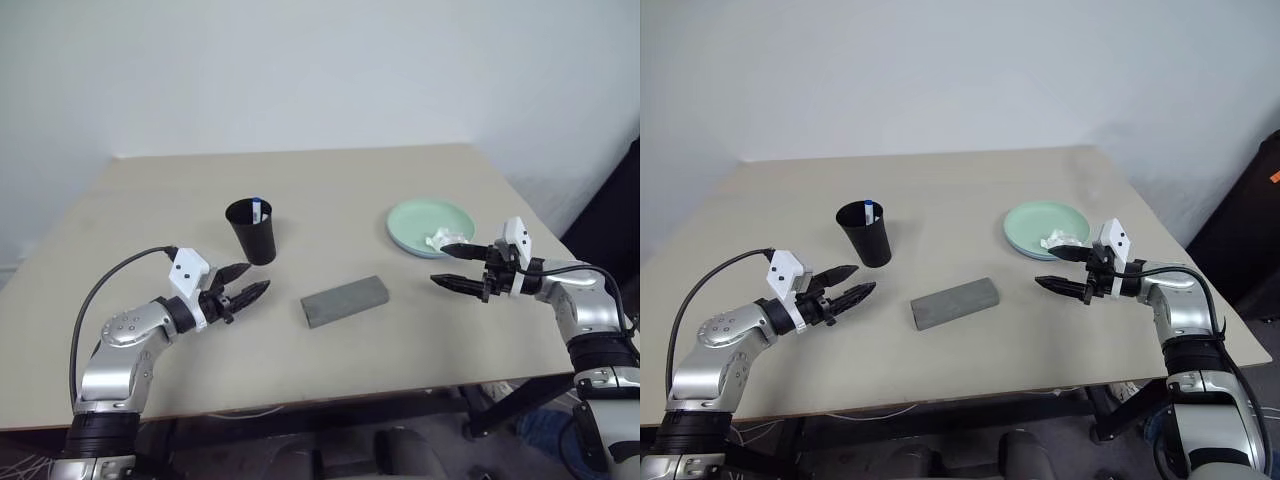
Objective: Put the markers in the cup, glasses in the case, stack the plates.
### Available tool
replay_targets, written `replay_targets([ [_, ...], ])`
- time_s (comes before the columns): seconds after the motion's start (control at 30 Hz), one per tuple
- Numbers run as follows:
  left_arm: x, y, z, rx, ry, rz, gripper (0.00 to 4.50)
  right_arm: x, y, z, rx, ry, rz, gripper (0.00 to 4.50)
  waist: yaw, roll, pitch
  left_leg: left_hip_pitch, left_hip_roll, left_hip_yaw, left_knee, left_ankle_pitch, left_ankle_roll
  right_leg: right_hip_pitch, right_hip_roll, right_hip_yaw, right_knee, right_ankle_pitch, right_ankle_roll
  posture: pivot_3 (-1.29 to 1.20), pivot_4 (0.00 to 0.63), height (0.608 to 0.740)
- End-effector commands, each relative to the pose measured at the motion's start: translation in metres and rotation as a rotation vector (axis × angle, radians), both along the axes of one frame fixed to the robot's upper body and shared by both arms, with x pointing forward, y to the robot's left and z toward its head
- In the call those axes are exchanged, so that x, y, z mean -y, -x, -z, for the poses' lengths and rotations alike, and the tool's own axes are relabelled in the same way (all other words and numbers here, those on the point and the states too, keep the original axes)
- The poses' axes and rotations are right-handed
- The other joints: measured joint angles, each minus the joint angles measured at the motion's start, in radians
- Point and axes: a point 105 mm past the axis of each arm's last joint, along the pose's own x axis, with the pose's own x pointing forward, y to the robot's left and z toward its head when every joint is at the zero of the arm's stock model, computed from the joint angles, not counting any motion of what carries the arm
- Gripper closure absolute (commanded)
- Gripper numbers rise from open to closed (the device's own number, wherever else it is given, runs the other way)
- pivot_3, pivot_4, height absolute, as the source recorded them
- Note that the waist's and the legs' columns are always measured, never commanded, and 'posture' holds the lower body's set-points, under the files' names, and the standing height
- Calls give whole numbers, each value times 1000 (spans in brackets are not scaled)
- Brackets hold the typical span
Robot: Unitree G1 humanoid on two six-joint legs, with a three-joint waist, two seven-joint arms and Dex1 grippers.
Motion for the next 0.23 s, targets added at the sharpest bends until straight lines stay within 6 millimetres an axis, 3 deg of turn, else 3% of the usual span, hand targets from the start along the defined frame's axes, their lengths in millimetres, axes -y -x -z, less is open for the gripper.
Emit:
replay_targets([
  [0.03,-2,0,-10,67,-20,-22,1761,-2,-3,-14,51,-28,4,501,-1,0,0,0,0,0,-1,0,0,0,0,0,0,0,0,0,0,740],
  [0.23,0,6,-4,55,-16,-41,1761,-4,3,-9,35,-35,9,501,1,0,0,0,0,0,-1,1,1,0,0,0,-1,0,-1,0,0,740],
])
